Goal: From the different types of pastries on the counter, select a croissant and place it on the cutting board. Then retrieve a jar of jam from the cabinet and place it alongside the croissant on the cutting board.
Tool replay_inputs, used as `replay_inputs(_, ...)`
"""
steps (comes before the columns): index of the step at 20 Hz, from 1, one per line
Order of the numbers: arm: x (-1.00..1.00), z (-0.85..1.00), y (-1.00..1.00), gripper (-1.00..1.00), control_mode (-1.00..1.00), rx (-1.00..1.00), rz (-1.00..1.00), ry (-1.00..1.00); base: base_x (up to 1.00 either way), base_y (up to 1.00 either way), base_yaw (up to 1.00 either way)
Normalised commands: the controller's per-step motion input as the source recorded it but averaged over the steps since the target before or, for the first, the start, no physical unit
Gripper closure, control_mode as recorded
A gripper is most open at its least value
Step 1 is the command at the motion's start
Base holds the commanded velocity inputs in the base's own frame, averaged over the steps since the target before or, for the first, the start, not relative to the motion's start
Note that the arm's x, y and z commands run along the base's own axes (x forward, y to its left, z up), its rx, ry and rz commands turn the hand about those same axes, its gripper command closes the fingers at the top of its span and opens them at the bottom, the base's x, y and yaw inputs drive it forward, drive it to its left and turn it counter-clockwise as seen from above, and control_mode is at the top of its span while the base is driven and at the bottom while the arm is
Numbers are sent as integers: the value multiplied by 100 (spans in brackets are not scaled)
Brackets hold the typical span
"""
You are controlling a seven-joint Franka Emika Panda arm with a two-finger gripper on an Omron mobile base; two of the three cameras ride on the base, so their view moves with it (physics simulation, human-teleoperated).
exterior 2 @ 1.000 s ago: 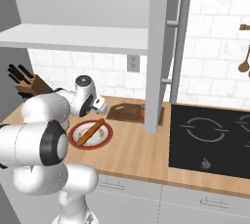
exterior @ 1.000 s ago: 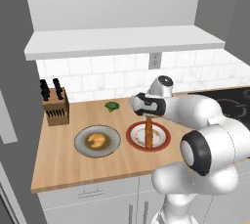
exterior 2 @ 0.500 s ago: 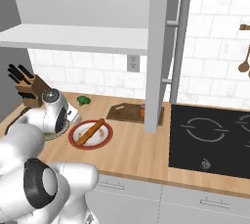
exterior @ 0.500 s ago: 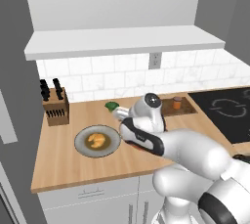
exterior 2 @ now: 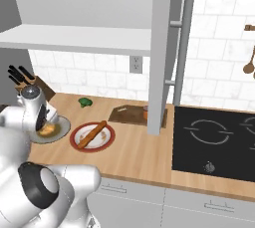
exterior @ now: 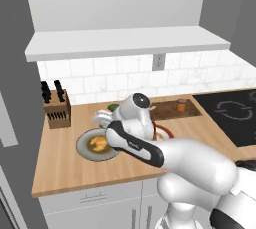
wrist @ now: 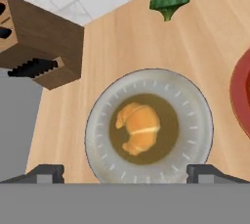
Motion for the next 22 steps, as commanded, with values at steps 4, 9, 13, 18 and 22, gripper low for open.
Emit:
replay_inputs(4, -32, -19, 44, -100, -100, -6, 11, 0, 0, 0, 0)
replay_inputs(9, 12, 0, -6, -100, -100, -2, 9, 0, 0, 0, 0)
replay_inputs(13, 6, -3, -36, -100, -100, 0, 8, 0, 0, 0, 0)
replay_inputs(18, -3, -6, 0, -100, -100, 0, 1, 0, 0, 0, 0)
replay_inputs(22, -1, -62, 1, -100, -100, -12, 0, 0, 0, 0, 0)
